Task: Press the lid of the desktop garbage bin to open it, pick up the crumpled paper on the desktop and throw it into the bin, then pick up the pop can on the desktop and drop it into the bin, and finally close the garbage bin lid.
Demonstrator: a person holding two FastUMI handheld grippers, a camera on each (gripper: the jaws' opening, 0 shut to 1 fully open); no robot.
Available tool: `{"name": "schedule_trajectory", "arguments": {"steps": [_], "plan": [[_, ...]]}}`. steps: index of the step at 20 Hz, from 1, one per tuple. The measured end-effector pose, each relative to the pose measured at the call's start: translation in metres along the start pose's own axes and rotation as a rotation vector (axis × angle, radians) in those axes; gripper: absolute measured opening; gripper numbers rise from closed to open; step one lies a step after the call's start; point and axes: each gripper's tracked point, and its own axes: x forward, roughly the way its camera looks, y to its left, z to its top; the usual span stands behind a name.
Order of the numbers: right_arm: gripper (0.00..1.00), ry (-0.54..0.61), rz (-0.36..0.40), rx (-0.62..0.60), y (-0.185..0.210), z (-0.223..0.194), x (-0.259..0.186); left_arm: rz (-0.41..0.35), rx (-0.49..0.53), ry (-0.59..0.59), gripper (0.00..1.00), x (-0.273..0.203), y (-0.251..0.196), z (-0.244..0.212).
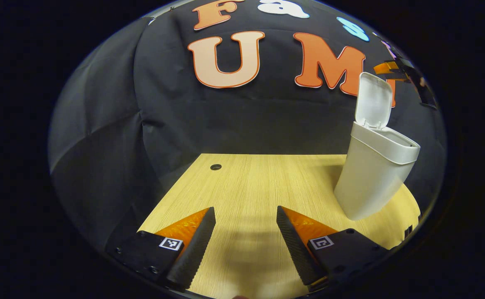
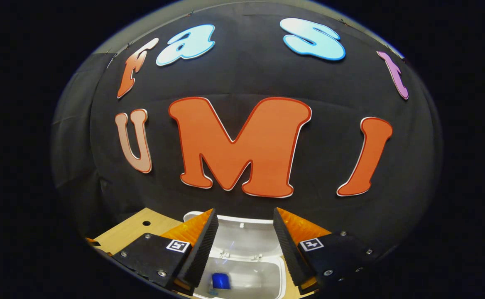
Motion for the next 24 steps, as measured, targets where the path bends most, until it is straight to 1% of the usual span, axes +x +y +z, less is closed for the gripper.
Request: {"name": "schedule_trajectory", "arguments": {"steps": [1, 2, 3, 6, 7, 8, 9, 10, 11, 15, 18, 19, 20, 24], "plan": [[0.81, 0.000, -0.008, 0.004, -0.002, 0.000, 0.004, 0.000, -0.002, 0.001, 0.95, 0.001, 0.001, -0.001], [0.81, -0.003, -0.012, 0.006, -0.003, 0.002, 0.008, 0.001, -0.006, 0.003, 0.89, 0.002, 0.001, -0.001], [0.81, -0.002, -0.013, 0.010, -0.004, 0.003, 0.013, 0.002, -0.012, 0.004, 0.95, 0.002, 0.000, 0.000], [0.81, 0.017, 0.001, 0.030, -0.001, 0.000, 0.020, 0.001, -0.020, 0.010, 0.95, 0.003, 0.001, -0.002], [0.81, 0.040, 0.011, 0.038, 0.001, -0.006, 0.021, 0.000, -0.021, 0.013, 0.89, 0.004, 0.001, -0.002], [0.81, 0.072, 0.019, 0.040, 0.003, -0.015, 0.020, -0.002, -0.022, 0.015, 0.95, 0.005, 0.001, -0.003], [0.81, 0.059, 0.021, 0.058, 0.003, -0.011, 0.017, -0.004, -0.025, 0.016, 0.95, 0.005, 0.001, -0.002], [0.82, 0.062, 0.018, 0.056, 0.001, -0.013, 0.018, -0.006, -0.030, 0.015, 0.89, 0.006, 0.002, -0.001], [0.81, 0.062, 0.024, 0.061, 0.002, -0.014, 0.012, -0.008, -0.034, 0.017, 0.95, 0.006, 0.002, 0.000], [0.81, 0.092, 0.039, 0.057, 0.004, -0.024, -0.005, -0.028, -0.027, 0.020, 0.95, 0.010, -0.002, 0.000], [0.81, 0.152, 0.047, 0.047, 0.008, -0.048, -0.020, -0.044, -0.025, 0.021, 0.95, 0.012, -0.007, 0.001], [0.81, 0.175, 0.040, 0.038, 0.008, -0.060, -0.023, -0.049, -0.026, 0.021, 0.89, 0.013, -0.008, 0.000], [0.81, 0.179, 0.025, 0.030, 0.006, -0.067, -0.025, -0.054, -0.026, 0.022, 0.95, 0.013, -0.010, -0.001], [0.81, 0.266, 0.037, 0.063, 0.010, -0.100, -0.040, -0.071, -0.011, 0.028, 0.95, 0.015, -0.016, -0.002]]}}
